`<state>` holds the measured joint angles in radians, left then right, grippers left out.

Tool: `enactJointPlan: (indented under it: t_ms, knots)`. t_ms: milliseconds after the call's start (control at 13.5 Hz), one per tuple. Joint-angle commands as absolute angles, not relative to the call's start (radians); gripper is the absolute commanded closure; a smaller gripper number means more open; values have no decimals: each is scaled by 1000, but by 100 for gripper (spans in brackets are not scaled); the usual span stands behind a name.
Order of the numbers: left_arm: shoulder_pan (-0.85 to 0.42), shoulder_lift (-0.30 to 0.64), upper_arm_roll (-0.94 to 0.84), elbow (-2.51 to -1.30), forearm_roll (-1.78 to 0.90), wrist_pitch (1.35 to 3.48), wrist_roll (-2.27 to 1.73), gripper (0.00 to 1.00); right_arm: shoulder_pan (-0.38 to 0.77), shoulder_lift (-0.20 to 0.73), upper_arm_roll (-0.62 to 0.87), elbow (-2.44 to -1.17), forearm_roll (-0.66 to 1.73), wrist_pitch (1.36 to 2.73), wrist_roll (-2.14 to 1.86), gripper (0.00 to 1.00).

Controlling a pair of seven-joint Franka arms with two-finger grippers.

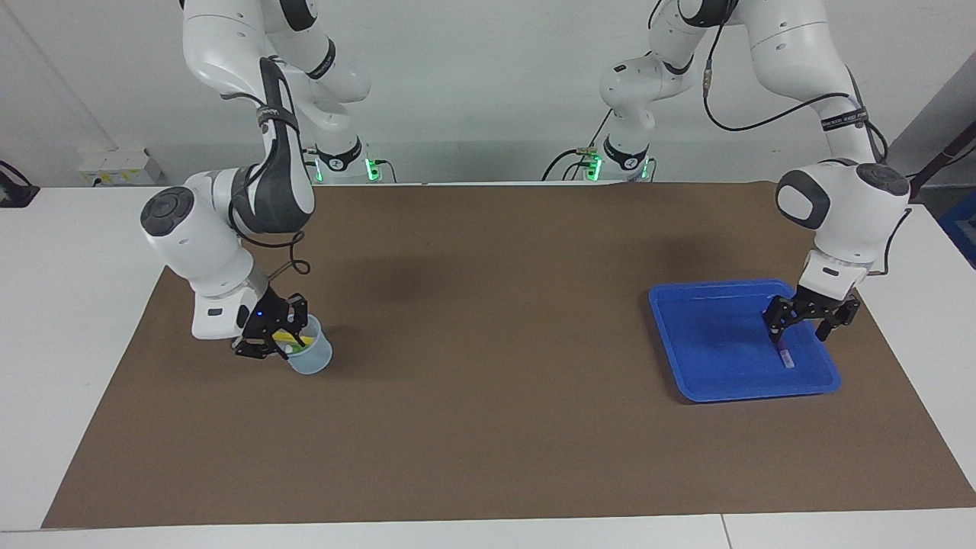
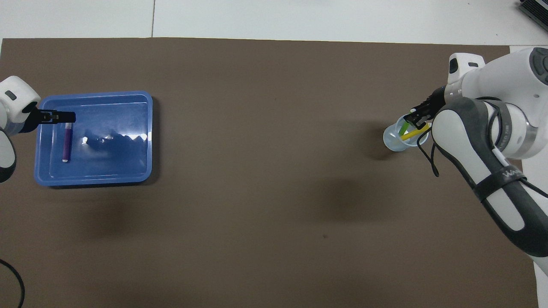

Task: Right arm passes pens to left for tray arrangement
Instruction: 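Open the left gripper and lift it off the purple pen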

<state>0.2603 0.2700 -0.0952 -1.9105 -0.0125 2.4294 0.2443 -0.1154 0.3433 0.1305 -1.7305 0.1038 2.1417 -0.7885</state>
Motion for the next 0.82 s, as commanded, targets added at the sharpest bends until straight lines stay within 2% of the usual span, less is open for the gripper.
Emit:
enactJointPlan:
  t_ms: [0, 148, 593, 741]
  knots:
    - [221, 256, -87, -1832, -2, 2233, 94, 12, -124, 341, 143, -1740, 77, 2146, -765, 70]
    - [207, 255, -91, -1796, -15, 2123, 8, 12, -123, 341, 143, -1740, 77, 2146, -761, 70]
    - [193, 181, -92, -1796, -132, 1881, -171, 11, -114, 341, 143, -1740, 78, 2157, -741, 70]
    - [178, 154, -95, -1796, -162, 1810, -256, 11, -112, 342, 143, -1740, 78, 2166, -730, 59]
